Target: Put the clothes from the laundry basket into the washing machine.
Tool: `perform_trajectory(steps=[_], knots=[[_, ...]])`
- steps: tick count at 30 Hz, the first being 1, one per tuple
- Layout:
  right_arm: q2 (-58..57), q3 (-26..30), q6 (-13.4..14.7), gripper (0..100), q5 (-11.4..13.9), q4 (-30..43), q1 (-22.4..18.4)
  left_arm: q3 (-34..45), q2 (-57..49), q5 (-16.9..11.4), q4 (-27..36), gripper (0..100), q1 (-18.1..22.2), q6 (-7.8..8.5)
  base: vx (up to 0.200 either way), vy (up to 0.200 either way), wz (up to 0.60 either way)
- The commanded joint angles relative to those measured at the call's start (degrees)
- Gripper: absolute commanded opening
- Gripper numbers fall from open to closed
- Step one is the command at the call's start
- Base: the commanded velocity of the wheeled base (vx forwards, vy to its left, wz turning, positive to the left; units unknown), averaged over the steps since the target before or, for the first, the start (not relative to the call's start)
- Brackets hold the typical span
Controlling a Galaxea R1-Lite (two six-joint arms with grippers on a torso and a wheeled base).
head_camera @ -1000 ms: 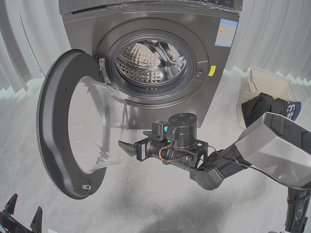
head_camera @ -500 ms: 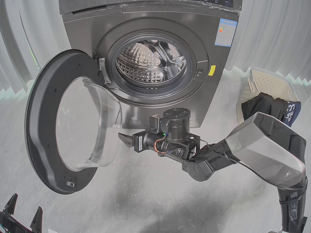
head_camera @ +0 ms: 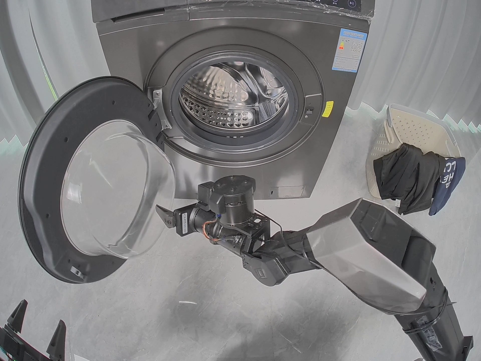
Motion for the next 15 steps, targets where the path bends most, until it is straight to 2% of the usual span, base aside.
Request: perform_trajectory(steps=[1, 4, 7, 10, 14, 15], knots=[[4.23, -6.05, 0.54, 100, -1.05, 0.70, 1.06, 0.92, -0.77, 0.05, -0.01, 100, 0.02, -0.09, 0.000, 0.000, 0.00], [4.23, -6.05, 1.86, 100, -1.14, 0.53, 0.98, 0.92, -0.77, -0.04, -0.01, 100, 0.02, -0.09, 0.000, 0.000, 0.00], [2.21, -2.80, 2.91, 100, -1.32, -0.35, 0.01, 0.92, -0.77, -0.04, -0.01, 100, 0.02, -0.09, 0.000, 0.000, 0.00], [-4.55, 5.90, 2.82, 100, -2.20, -2.55, -1.57, 0.92, -0.77, -0.04, -0.01, 100, 0.02, -0.09, 0.000, 0.000, 0.00], [-17.21, 23.04, 2.29, 100, -2.37, -6.68, -5.35, 0.92, -0.77, 0.05, -0.01, 100, 0.02, 0.00, 0.000, 0.000, 0.00], [-18.27, 24.36, 2.29, 100, -2.37, -7.03, -5.62, 0.92, -0.77, 0.05, -0.01, 100, 0.02, 0.00, 0.000, 0.000, 0.00]])
